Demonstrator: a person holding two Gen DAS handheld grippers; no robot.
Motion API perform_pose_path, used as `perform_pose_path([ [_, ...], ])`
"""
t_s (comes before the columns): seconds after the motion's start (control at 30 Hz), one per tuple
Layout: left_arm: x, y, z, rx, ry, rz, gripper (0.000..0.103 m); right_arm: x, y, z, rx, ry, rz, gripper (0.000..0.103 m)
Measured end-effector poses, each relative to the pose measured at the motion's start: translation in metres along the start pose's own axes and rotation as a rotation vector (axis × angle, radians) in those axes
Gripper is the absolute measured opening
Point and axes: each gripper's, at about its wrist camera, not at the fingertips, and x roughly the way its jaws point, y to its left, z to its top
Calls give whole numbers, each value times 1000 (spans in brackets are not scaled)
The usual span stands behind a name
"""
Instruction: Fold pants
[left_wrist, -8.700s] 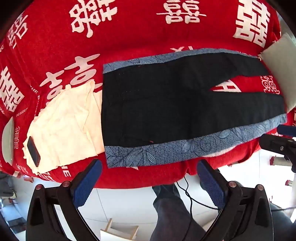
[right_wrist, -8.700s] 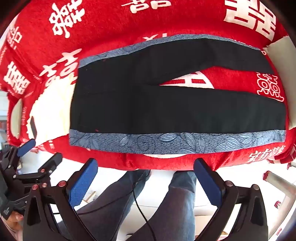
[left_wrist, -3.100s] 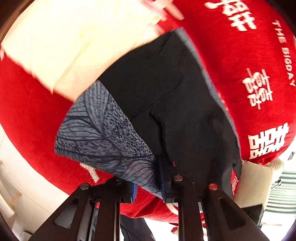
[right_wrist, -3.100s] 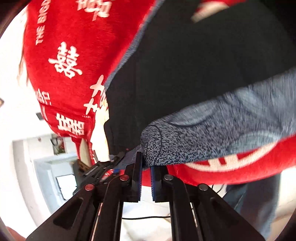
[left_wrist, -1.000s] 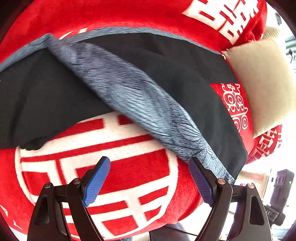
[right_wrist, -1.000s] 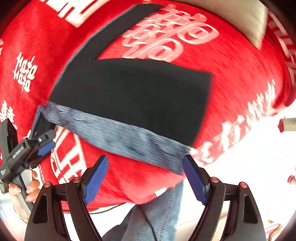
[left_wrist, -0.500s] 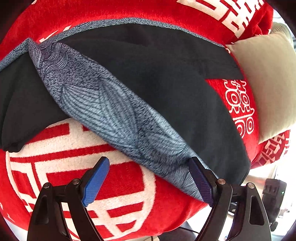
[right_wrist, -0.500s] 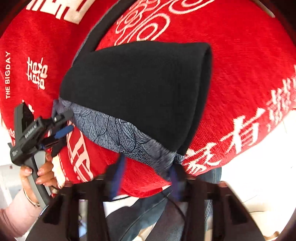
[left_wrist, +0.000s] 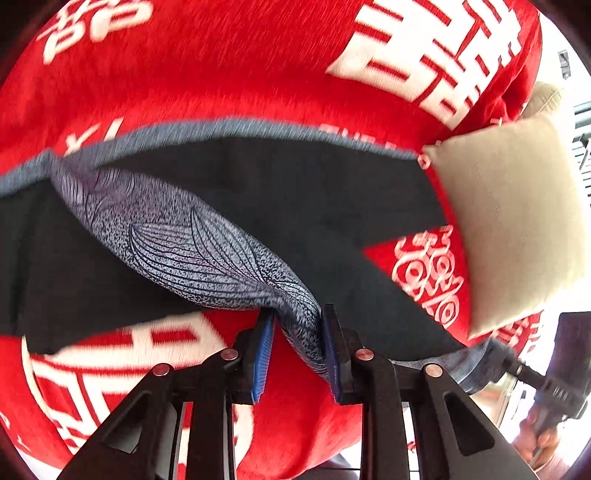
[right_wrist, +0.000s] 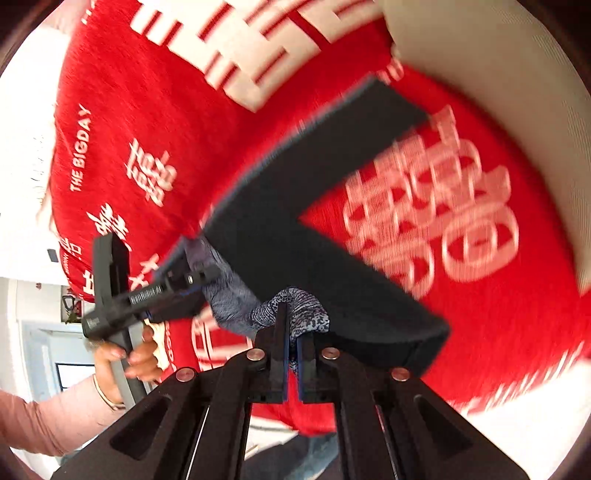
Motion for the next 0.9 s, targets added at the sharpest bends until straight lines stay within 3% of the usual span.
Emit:
perform_pose_path([
  [0.27, -10, -14, 72, -15, -137, 47, 28, 5, 15, 125, -110, -27, -52, 3],
  [0.4, -25, -5, 92, -17, -207, 149, 28, 30, 9, 187, -134, -1, -133, 3],
  [0.53, -11, 18, 92, -55, -170, 267, 29, 78, -1, 230, -205, 66, -241, 3],
  [0.6, 3, 30, 87, -88, -131, 320, 45, 102, -7, 239, -235, 109, -305, 4],
  [0.63, 10, 37, 82, -111, -122, 342, 61, 113, -11, 241, -238, 128, -336, 4],
  [0.73, 25, 51, 71, -152, -87, 367, 63, 134, -28, 249, -202, 179, -409, 4],
  [0.83, 33, 52, 67, -168, -70, 385, 63, 125, -28, 254, -187, 151, -397, 13],
  [0.9, 31, 49, 70, -149, -88, 402, 63, 112, -20, 254, -199, 120, -378, 36],
])
